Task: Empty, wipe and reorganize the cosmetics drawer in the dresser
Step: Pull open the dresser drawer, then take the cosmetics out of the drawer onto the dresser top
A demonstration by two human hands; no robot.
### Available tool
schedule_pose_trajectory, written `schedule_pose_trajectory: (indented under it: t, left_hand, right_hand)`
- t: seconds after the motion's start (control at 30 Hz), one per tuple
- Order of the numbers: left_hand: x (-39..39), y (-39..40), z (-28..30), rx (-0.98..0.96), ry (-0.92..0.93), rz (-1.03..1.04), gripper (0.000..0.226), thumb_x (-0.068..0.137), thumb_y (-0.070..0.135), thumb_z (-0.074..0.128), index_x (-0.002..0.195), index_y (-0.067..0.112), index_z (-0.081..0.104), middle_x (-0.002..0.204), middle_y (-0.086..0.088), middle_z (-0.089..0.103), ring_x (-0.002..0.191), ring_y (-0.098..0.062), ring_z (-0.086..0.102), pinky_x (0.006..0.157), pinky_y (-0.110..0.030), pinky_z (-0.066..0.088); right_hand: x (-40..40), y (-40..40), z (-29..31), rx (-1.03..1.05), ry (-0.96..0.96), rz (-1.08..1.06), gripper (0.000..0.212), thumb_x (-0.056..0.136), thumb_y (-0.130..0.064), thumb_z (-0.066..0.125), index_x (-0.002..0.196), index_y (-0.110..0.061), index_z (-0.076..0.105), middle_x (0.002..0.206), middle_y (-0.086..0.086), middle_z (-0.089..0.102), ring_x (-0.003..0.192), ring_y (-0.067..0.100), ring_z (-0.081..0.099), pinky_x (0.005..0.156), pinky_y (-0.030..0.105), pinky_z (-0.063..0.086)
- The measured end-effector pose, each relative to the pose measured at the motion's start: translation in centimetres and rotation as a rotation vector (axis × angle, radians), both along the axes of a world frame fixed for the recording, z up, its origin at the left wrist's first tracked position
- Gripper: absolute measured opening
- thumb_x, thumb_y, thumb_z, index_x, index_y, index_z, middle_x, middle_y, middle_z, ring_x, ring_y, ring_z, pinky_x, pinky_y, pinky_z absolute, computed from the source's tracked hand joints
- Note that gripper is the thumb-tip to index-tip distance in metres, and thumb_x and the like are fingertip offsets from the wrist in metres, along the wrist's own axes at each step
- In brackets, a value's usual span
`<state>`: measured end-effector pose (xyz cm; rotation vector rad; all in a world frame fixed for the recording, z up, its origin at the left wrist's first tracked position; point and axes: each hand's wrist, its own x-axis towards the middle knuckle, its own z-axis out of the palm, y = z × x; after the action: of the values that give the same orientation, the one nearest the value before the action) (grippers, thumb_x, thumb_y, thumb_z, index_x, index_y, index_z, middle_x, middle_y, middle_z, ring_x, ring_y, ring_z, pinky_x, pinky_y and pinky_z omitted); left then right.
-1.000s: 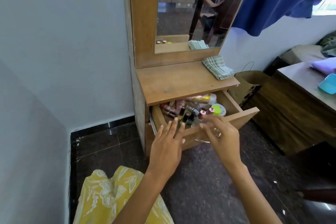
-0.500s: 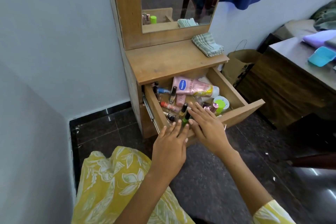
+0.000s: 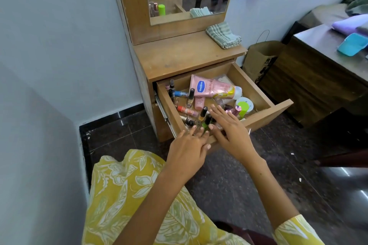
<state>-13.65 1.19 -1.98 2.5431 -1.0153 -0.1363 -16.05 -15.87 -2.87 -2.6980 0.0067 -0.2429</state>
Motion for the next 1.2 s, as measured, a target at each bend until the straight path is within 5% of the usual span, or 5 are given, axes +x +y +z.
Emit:
schedule_pose_trajectory:
  t: [0.13,0.27,0.53,0.7,1.2]
  left_hand:
    - [0.4,0.1,0.3,0.005,0.028,-0.042,0.045,0.099,0.041,0.034,0.141,0.024,0.042,0.149,0.002,0.037,0.141,-0.015,0.023,0.114,-0.033,0.016]
    - [2.3,0.3,1.1,-0.073,0.016,0.002,0.041,0.098,0.045,0.037,0.130,0.027,0.056,0.146,0.002,0.042,0.135,-0.015,0.036,0.109,-0.031,0.025]
    - [6.4,-1.6,1.7,-0.283,-0.009,0.245,0.031,0.095,0.027,0.050,0.123,0.021,0.060,0.121,0.004,0.062,0.106,-0.007,0.054,0.084,-0.015,0.033]
    - [8.2,-1.9,0.9,-0.311,0.029,0.330,0.034,0.095,0.029,0.051,0.127,0.021,0.057,0.127,0.005,0.058,0.110,-0.007,0.052,0.089,-0.019,0.040]
    - [9.2,-2.9,1.1,-0.537,0.112,0.369,0.039,0.094,0.025,0.054,0.132,0.017,0.052,0.132,0.002,0.055,0.118,-0.016,0.054,0.098,-0.029,0.044]
  right_hand:
    - [-0.2,0.0,0.7,0.125,0.017,-0.010,0.050,0.096,-0.033,0.051,0.142,-0.020,0.038,0.150,-0.007,0.033,0.141,0.004,0.019,0.116,0.025,0.012]
    - [2.7,-1.1,2.6,0.218,-0.094,-0.119,0.042,0.091,-0.024,0.060,0.132,-0.019,0.052,0.131,-0.001,0.058,0.119,0.015,0.055,0.100,0.034,0.046]
    - [13.9,-4.9,4.5,-0.348,0.379,-0.176,0.035,0.077,-0.015,0.073,0.109,-0.015,0.059,0.110,0.004,0.061,0.099,0.022,0.060,0.084,0.038,0.055]
    - [15.5,-6.0,3.0,-0.429,0.303,-0.130,0.028,0.081,-0.029,0.065,0.106,-0.018,0.059,0.101,0.003,0.062,0.096,0.024,0.061,0.065,0.029,0.044]
    - [12.0,-5.9,6.4,0.038,-0.003,-0.081,0.027,0.075,-0.030,0.070,0.096,-0.017,0.059,0.090,-0.003,0.069,0.079,0.013,0.065,0.071,0.033,0.057]
